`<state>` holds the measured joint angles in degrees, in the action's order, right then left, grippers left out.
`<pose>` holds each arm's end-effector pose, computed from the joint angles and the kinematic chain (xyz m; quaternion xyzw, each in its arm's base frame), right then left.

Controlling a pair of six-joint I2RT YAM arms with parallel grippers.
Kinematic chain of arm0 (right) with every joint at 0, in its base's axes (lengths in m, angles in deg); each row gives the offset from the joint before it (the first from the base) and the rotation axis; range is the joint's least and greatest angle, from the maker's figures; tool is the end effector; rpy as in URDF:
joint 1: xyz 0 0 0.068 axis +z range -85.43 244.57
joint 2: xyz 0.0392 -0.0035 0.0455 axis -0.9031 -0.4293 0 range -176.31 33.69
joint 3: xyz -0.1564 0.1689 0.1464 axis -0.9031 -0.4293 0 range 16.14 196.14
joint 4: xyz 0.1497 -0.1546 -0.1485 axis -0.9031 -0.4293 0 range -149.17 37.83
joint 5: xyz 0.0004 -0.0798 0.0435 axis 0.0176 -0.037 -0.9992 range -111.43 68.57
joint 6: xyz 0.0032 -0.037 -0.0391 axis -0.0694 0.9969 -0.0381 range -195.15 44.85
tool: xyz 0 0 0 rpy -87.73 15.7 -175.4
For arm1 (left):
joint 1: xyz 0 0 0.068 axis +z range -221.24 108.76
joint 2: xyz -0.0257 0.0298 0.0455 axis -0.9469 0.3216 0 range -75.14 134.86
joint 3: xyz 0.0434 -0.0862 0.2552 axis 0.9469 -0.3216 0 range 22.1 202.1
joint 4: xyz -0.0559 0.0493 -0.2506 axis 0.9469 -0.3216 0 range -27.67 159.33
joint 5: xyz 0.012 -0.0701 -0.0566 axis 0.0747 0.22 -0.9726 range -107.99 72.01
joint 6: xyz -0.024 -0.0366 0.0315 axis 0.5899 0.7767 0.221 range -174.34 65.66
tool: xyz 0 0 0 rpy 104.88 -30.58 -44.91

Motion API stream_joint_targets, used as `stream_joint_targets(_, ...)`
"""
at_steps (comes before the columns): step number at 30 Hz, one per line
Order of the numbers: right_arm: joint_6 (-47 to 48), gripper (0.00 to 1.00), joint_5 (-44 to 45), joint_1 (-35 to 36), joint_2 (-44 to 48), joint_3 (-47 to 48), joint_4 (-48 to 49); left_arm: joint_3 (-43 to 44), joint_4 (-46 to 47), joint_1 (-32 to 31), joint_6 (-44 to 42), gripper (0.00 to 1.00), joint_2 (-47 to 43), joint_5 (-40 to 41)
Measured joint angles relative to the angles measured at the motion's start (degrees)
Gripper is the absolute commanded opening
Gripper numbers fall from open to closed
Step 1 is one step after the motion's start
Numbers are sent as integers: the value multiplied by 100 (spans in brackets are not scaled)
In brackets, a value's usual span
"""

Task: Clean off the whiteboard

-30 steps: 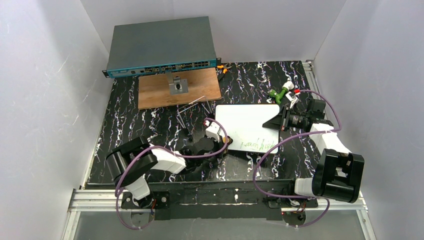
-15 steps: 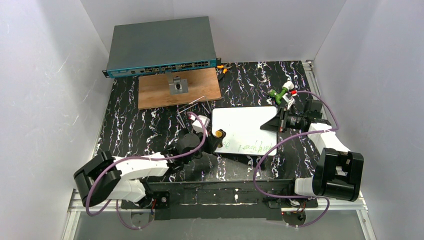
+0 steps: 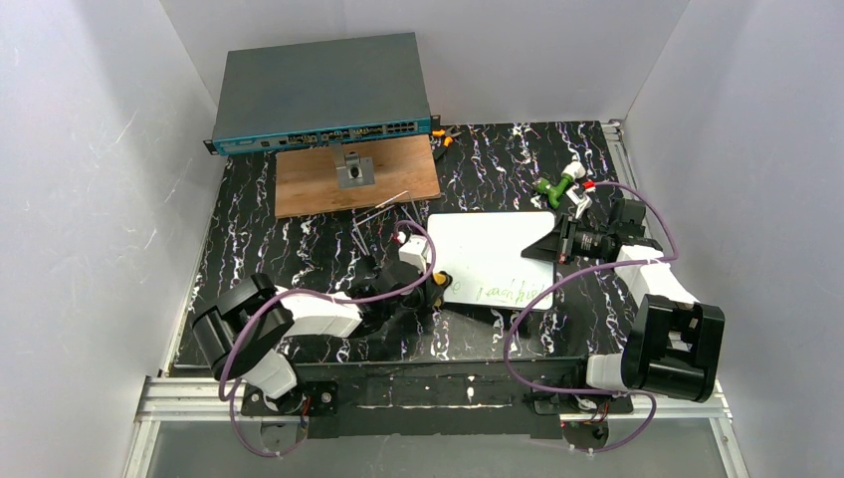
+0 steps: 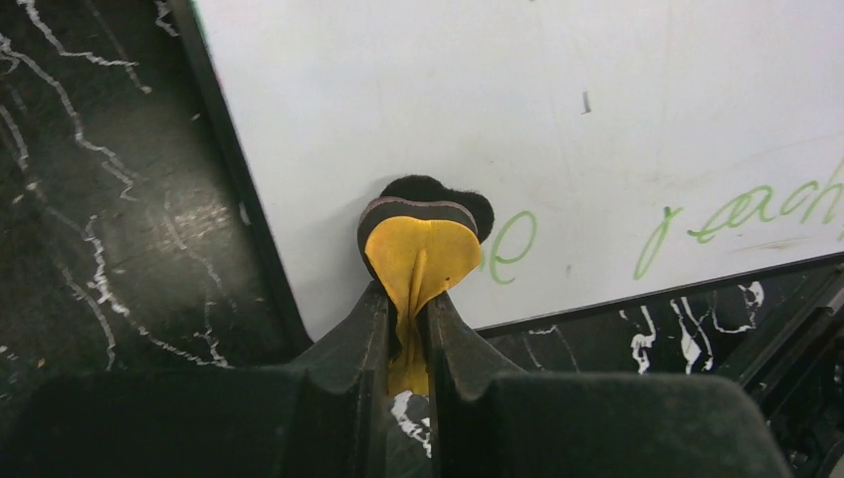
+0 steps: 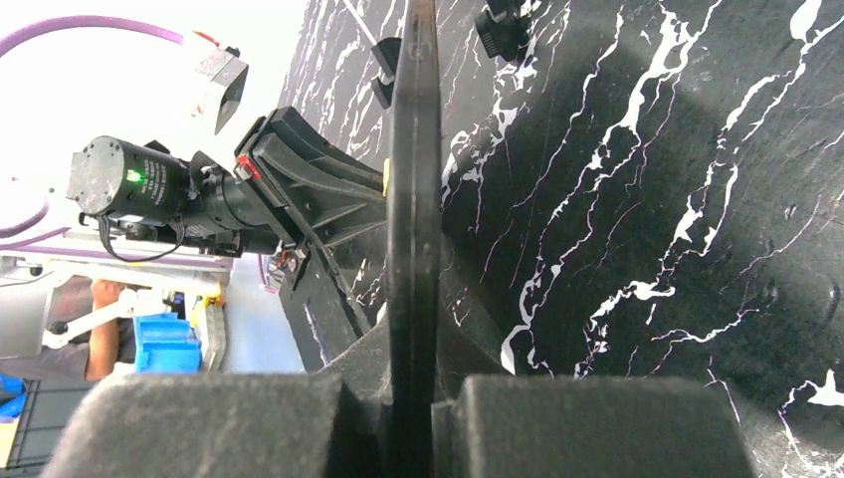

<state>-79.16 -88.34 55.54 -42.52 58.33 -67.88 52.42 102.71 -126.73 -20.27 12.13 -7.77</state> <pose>0.2526 -0.0069 0.2155 -0.0996 0.7998 0.5045 0.3097 0.1702 -0.2365 0.1611 0.1070 0.8278 -0.3315 0.4398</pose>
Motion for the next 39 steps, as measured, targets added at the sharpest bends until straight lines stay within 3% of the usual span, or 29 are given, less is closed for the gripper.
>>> stream_joint_targets(11, 35, 1, -15, -39, 9, 0, 85, 396, 367, -483, 61, 0, 385, 151)
stream_joint_targets(22, 57, 1, -13, -22, 9, 0, 87, 210, -219, -68, 787, 0, 142, 861)
stream_joint_targets(33, 44, 1, -13, -107, 9, 2, 120, 562, 31, -245, -264, 0, 411, 304)
stream_joint_targets(39, 63, 1, -20, -107, 9, 2, 125, 1054, -750, -313, -146, 0, 446, 413)
